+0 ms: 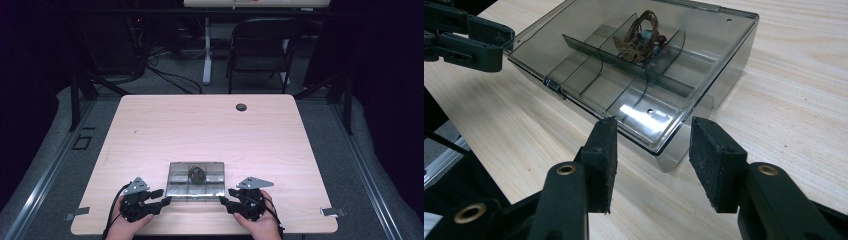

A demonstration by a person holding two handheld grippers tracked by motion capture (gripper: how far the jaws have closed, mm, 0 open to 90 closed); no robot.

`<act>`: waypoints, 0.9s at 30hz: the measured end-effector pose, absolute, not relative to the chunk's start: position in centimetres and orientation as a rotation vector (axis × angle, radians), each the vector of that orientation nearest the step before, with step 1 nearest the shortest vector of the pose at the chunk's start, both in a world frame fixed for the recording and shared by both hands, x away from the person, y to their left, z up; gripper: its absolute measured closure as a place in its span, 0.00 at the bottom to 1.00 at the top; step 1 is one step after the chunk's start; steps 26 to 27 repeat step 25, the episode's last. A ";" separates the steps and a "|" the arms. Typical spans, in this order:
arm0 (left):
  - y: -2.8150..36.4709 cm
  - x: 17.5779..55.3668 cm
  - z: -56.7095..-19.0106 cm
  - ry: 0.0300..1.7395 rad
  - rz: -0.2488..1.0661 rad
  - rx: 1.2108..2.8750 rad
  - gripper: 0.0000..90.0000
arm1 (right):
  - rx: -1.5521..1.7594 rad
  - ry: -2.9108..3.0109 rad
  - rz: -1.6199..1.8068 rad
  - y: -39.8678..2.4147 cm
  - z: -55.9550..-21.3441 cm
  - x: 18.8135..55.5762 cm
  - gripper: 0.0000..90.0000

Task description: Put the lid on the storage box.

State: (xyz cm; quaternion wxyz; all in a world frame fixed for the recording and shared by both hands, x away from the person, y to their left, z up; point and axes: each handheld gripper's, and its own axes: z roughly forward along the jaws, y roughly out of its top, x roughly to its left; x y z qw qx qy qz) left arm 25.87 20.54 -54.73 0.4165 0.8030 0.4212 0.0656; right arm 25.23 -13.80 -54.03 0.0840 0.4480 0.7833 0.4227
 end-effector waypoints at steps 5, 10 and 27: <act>20.8 26.0 -54.6 1.066 0.172 1.999 0.60 | 1.352 2.324 1.268 -14.0 -54.0 25.4 0.61; 21.2 26.2 -54.6 1.079 0.170 1.988 0.60 | 1.364 2.297 1.287 -14.4 -53.9 25.6 0.61; 21.8 26.4 -54.4 1.076 0.166 1.964 0.57 | 1.390 2.272 1.352 -15.1 -53.9 25.9 0.55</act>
